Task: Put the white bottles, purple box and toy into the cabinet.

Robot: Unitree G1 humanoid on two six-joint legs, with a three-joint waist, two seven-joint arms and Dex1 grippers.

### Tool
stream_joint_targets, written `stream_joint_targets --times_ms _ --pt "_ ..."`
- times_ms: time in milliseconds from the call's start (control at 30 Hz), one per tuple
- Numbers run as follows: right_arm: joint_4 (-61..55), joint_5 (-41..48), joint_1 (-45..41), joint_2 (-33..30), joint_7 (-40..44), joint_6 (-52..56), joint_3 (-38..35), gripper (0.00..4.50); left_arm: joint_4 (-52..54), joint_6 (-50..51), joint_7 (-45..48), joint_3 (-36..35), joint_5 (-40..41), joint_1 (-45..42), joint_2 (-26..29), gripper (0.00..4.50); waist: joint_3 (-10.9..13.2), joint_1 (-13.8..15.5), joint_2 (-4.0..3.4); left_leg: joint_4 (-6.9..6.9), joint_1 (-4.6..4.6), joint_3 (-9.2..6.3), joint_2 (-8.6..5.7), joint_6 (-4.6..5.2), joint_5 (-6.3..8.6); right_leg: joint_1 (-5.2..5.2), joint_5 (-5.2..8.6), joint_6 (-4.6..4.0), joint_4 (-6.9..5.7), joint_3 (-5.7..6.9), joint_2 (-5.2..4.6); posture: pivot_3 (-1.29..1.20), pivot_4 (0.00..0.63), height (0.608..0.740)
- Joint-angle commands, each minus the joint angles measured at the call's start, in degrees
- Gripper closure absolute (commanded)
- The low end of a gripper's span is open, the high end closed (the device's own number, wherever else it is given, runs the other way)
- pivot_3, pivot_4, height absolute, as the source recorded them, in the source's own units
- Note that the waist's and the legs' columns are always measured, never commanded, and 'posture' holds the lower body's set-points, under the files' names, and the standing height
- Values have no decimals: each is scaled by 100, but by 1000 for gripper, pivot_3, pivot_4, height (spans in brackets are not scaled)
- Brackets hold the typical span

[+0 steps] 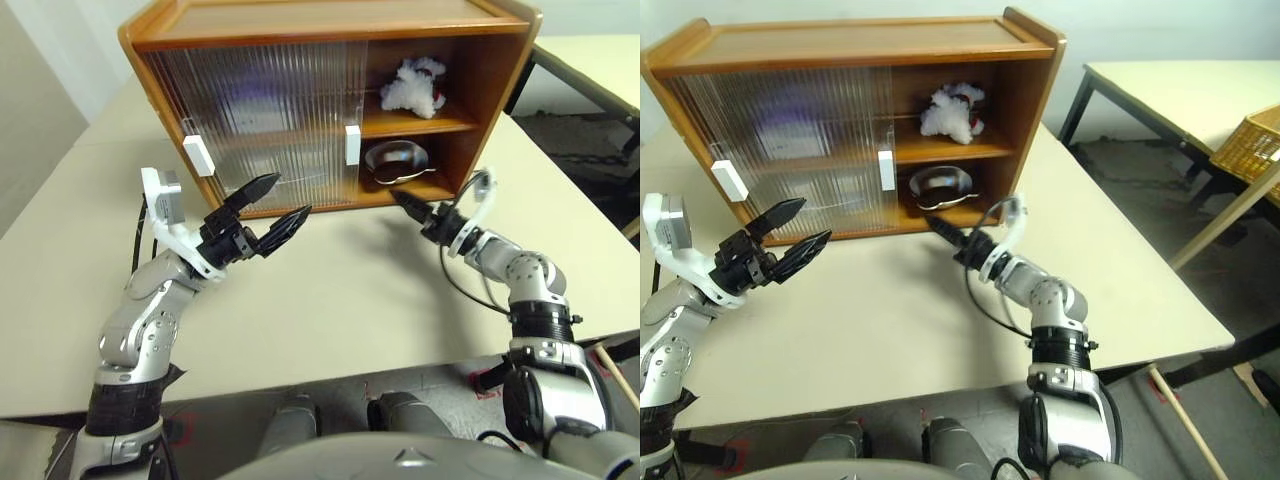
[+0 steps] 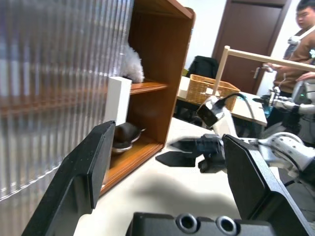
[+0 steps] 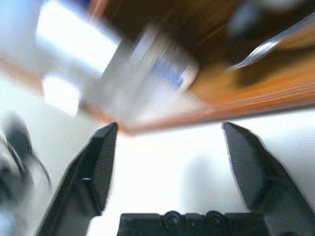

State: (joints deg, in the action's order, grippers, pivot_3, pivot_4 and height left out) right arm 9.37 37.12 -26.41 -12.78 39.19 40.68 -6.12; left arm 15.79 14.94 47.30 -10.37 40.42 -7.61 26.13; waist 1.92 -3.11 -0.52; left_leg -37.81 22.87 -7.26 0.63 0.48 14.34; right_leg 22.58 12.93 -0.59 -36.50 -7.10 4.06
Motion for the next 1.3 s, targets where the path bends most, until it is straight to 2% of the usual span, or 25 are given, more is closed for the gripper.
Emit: stream_joint_targets --times_ms 33,167,267,400,600,867,1067,1233,1300 --pt "-465 -569 108 -82 265 -687 563 1826 -55 -59 49 27 -74 -25 -10 0 -1 -23 1 0 -2 -1 2 0 0 -1 -3 4 0 0 4 -84 44 740" --pt "-634 -1226 123 -80 408 -1559 1149 3351 -65 -71 59 28 -81 -30 -15 0 0 -25 1 -1 -6 -9 5 2 -6 -2 16 -7 0 -1 10 -81 43 740" --pt "-419 -1911 -131 337 9 -2458 1560 4474 -42 -103 59 -2 -77 30 -20 0 0 -28 0 -1 -6 -12 6 2 -10 -1 28 10 0 -1 12 -69 45 740" --pt "138 -2454 -469 723 -401 -3228 1660 4474 -6 -123 31 0 -80 73 -32 0 0 -40 -1 1 -8 -19 10 2 -11 5 -2 -20 0 -1 16 -59 46 740" --pt "861 -3003 -1018 1101 -974 -3812 1703 4474 55 -140 -1 -32 -76 157 -22 0 0 44 0 0 -2 -24 8 -3 -8 11 -13 -63 0 1 11 -42 47 740" --pt "1647 -4082 -1495 1446 -2822 -4157 1579 4474 104 -175 -38 -55 -76 238 -1 0 0 79 -1 18 19 -25 17 -13 -1 41 -20 -57 -1 7 13 -33 47 740" --pt "1557 -4243 -1477 1467 -3432 -3974 1401 4474 105 -183 -49 -46 -68 247 11 0 1 119 -1 11 24 -24 19 -21 3 42 -23 -54 -1 8 13 -33 47 740" --pt "1061 -4498 -1285 1328 -3957 -3691 1298 4474 53 -175 -24 -18 -62 193 14 0 3 152 0 5 24 -24 16 -30 8 47 -32 -90 0 7 10 -62 51 740" --pt "746 -4544 -1123 1206 -4065 -3564 1225 4474 21 -166 -8 7 -61 155 6 0 3 152 1 4 19 -24 15 -75 34 58 -39 -94 0 7 10 -68 52 740"
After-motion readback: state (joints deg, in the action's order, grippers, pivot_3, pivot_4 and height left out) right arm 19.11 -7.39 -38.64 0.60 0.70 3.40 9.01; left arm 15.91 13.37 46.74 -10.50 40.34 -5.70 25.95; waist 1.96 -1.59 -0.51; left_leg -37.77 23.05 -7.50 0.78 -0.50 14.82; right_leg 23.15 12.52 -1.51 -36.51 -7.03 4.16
